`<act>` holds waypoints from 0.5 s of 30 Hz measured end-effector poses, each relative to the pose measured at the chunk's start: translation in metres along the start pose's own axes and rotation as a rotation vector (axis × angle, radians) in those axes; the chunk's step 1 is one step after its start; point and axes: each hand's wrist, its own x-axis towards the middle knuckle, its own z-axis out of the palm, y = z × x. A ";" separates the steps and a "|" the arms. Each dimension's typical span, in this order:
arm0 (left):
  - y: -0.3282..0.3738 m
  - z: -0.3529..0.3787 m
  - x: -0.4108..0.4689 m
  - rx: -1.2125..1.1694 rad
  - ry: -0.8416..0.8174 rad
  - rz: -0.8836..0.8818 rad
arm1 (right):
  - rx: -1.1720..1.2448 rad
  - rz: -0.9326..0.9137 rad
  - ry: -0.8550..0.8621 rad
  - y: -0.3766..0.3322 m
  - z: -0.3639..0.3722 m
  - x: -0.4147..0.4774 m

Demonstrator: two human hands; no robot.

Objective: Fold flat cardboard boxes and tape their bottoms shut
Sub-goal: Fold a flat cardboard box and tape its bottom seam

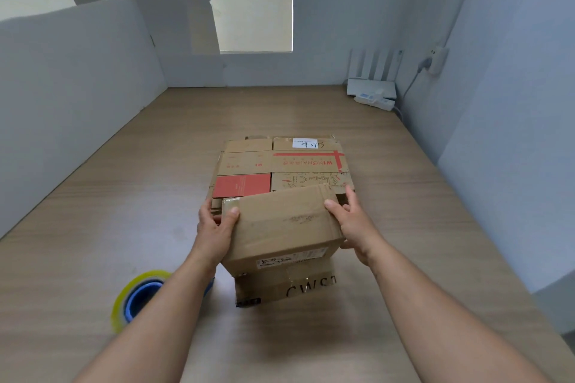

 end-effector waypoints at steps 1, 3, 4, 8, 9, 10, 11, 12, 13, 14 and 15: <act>-0.001 0.000 0.000 0.017 -0.039 -0.027 | -0.054 0.011 -0.049 -0.001 0.001 -0.003; -0.002 0.000 -0.005 0.032 -0.095 -0.065 | -0.124 0.001 -0.080 0.001 0.003 -0.009; -0.001 0.000 -0.007 0.037 -0.102 -0.051 | -0.125 -0.023 -0.061 0.001 0.004 -0.011; 0.016 0.001 -0.018 0.035 -0.030 0.140 | -0.097 -0.211 0.075 -0.008 0.000 -0.017; 0.023 0.002 -0.021 0.017 -0.009 0.181 | -0.085 -0.258 0.099 -0.011 -0.002 -0.021; 0.027 0.002 -0.025 0.002 0.001 0.206 | -0.067 -0.289 0.113 -0.012 -0.003 -0.026; 0.029 0.003 -0.028 0.001 0.000 0.221 | -0.051 -0.298 0.119 -0.011 -0.004 -0.030; 0.027 0.004 -0.033 0.015 -0.008 0.220 | -0.051 -0.291 0.125 -0.007 -0.005 -0.035; 0.023 0.005 -0.038 0.039 -0.019 0.192 | -0.079 -0.261 0.138 0.000 -0.006 -0.041; 0.017 0.006 -0.043 0.077 -0.029 0.148 | -0.132 -0.216 0.160 0.007 -0.006 -0.046; 0.010 0.006 -0.047 0.123 -0.037 0.104 | -0.190 -0.180 0.178 0.014 -0.007 -0.051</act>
